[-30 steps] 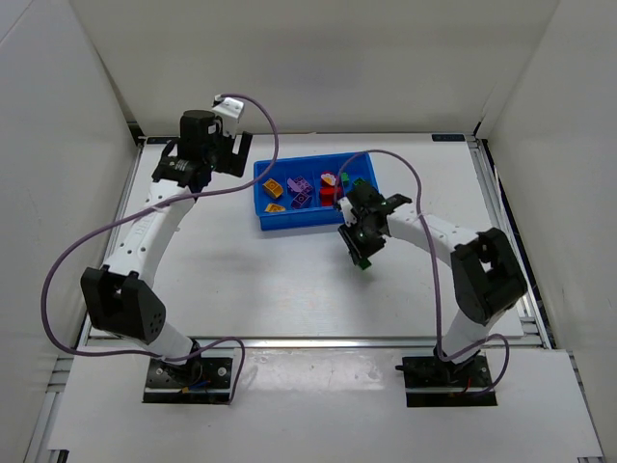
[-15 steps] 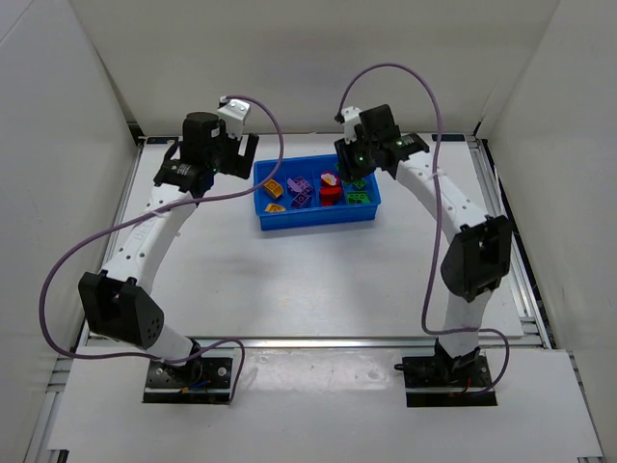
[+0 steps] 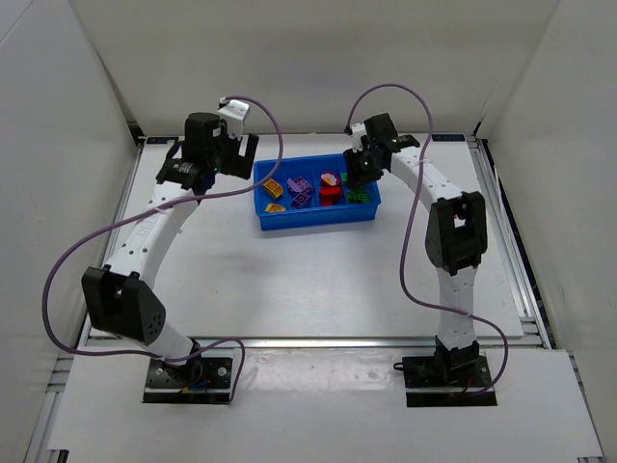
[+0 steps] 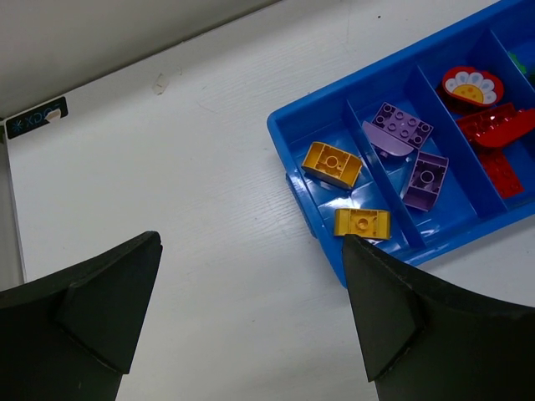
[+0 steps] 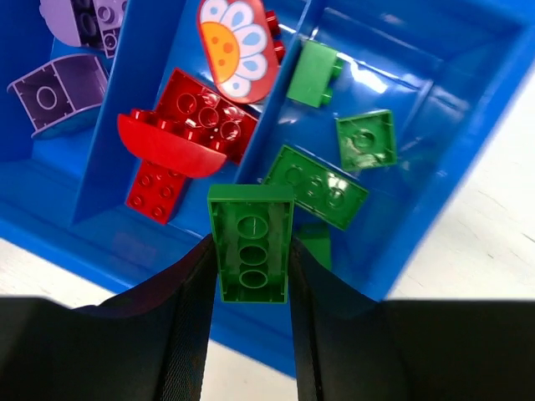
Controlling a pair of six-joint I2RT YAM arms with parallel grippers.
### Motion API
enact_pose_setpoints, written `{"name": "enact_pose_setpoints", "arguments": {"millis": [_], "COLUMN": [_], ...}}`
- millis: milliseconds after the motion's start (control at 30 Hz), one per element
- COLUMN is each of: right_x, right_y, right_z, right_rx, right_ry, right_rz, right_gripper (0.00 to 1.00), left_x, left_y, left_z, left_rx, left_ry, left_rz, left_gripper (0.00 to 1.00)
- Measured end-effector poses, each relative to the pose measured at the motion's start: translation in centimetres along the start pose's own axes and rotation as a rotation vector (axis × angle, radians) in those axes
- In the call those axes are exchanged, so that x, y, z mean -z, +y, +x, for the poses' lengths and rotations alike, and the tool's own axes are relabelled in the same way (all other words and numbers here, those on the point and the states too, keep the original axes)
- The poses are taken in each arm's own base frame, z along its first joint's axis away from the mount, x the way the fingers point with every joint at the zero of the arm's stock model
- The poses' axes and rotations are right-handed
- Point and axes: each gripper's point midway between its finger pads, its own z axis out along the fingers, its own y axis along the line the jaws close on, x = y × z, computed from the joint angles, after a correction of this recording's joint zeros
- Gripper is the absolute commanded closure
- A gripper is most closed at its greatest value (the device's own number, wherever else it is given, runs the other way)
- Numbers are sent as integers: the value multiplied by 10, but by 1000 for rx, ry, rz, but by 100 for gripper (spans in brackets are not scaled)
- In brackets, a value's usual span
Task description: Sort the legos into containers by color
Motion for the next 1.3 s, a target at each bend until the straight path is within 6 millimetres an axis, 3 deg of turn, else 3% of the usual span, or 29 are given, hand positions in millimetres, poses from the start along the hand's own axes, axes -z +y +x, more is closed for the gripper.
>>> {"name": "enact_pose_setpoints", "arguments": {"millis": [67,100,133,200,300,433,533,600,667,867,933,1000,1167,1300], "right_x": [-8,-11,-15,-17,-17,-16,-2,20,54,189,217,227,198,185], "right_y": [2,2,1,0,-3,-7,-6,-2,3,6,0,-11,-40,-53], "right_z": [3,4,7,9,9,8,3,0,-14,-43,-29,-1,83,120], "right_rx": [-2,-3,-5,-4,8,21,40,49,66,132,142,127,-2,-95], "right_ry": [12,17,25,32,30,27,6,-23,-92,-376,-424,-427,-302,-240], "right_rz": [-17,-19,-23,-19,-6,14,20,19,17,14,26,39,30,23], "right_gripper": [71,59,40,28,19,18,18,17,16,9,8,7,6,6], "left_x": [0,0,0,-1,-5,-13,-11,-8,-6,15,24,32,43,49], "left_y": [0,0,0,1,6,17,24,25,31,33,35,39,64,66], "left_z": [0,1,1,4,14,35,52,60,66,94,106,120,158,180], "left_rx": [11,15,21,30,63,110,144,174,208,303,333,362,440,458], "left_ry": [0,1,1,14,61,142,205,234,247,290,310,330,386,420], "left_rz": [3,5,10,7,-16,-41,-51,-39,-30,-3,-8,-19,-97,-128], "left_gripper": [1,0,1,1,1,1,0,0,0,1,1,1,1,1]}}
